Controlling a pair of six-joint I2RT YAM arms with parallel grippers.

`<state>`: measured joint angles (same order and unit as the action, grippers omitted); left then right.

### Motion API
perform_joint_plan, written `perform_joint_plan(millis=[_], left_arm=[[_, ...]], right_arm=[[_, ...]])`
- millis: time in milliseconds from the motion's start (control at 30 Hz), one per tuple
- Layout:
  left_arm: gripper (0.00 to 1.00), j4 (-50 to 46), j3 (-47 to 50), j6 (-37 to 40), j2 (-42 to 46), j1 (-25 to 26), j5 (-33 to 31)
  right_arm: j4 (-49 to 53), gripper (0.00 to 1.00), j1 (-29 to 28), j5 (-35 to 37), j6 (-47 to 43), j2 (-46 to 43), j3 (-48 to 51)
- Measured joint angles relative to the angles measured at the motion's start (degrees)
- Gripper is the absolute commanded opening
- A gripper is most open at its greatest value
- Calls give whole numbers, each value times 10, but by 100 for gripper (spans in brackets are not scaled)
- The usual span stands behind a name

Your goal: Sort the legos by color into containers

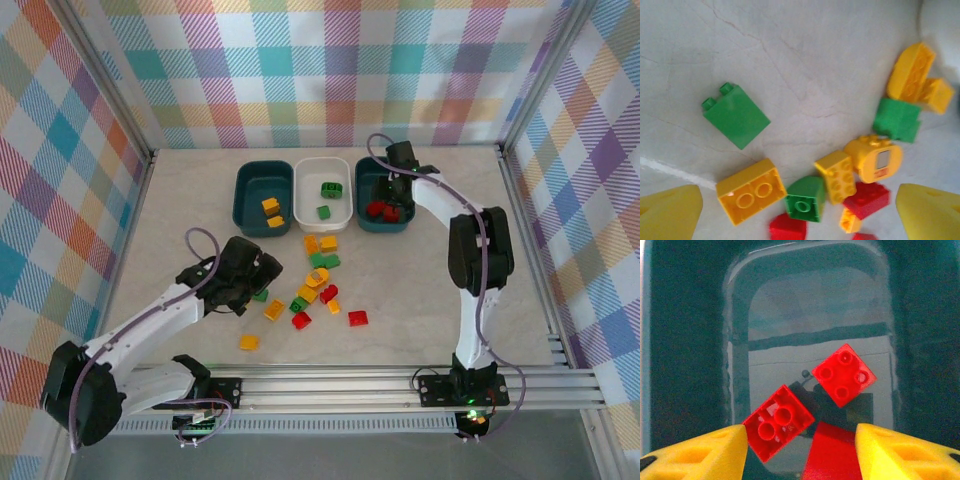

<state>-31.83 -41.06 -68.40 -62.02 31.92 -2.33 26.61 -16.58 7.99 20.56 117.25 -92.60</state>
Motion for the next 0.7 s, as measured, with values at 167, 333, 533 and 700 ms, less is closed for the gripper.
perform_joint_plan(millis=[167,333,533,700], left_arm=[[96,-21,-3,-82,-3,0,-23],[86,-24,-3,-145,-63,-1,-14],[81,-25,-5,-196,-103,-1,-11],[77,-19,-19,-221,-133,-9,-18]], right_arm=[[-57,64,-15,12,18,-180,164],[-122,64,-77,33,49,-364,329],[-130,64,-117,49,65,-447,443],[-142,62,-116,50,71,-490,504]])
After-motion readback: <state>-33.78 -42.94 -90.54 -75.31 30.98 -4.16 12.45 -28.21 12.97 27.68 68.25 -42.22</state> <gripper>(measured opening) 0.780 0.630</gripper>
